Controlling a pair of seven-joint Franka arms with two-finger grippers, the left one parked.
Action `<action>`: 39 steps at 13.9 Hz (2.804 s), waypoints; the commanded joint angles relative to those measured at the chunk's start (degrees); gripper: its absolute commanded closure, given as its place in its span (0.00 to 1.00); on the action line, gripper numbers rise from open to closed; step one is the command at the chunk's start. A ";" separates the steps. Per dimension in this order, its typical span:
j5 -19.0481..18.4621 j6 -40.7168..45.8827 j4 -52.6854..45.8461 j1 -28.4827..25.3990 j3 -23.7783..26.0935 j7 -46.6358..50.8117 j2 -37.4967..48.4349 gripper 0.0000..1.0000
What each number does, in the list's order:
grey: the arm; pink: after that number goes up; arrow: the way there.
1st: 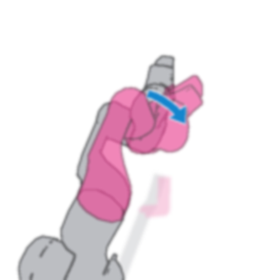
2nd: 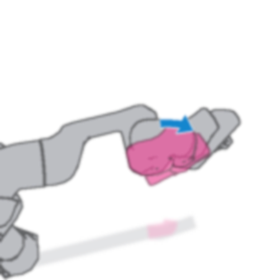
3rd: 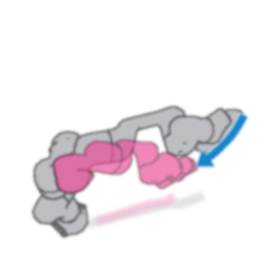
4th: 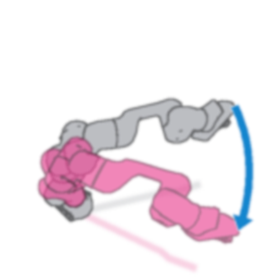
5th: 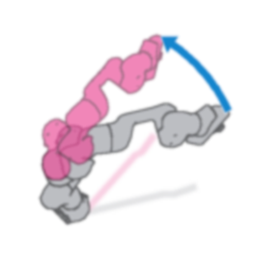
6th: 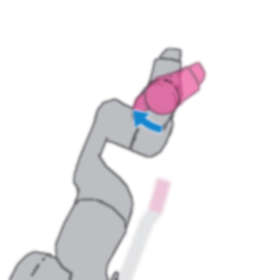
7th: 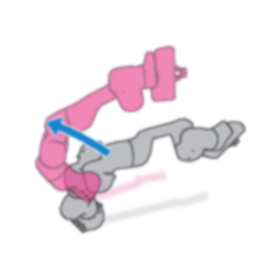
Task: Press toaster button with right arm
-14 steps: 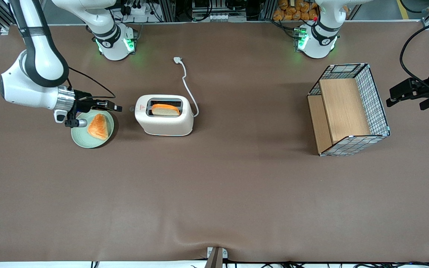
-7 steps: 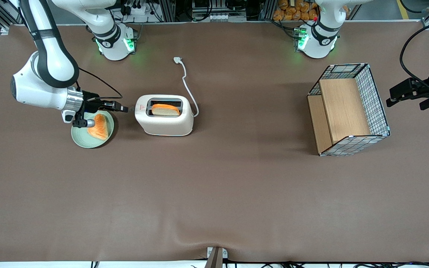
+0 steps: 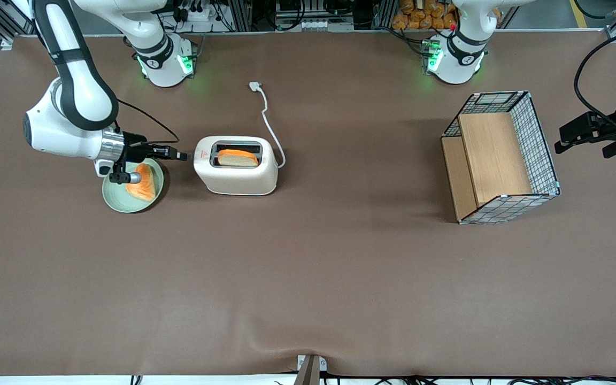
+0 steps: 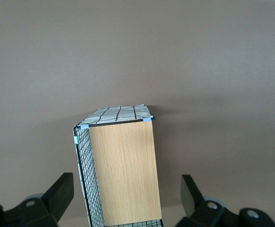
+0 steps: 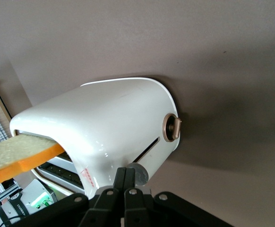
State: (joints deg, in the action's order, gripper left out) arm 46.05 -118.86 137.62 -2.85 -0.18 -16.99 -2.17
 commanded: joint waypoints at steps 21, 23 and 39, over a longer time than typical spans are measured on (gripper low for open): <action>7.56 -3.93 2.56 0.12 1.59 -13.05 -5.82 1.00; 9.58 -3.93 2.74 0.21 1.59 -15.17 -6.79 1.00; 14.42 -7.35 2.74 0.30 1.59 -22.91 -13.03 1.00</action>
State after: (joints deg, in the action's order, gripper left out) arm 58.27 -121.57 138.67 -2.12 -0.12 -34.09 -11.64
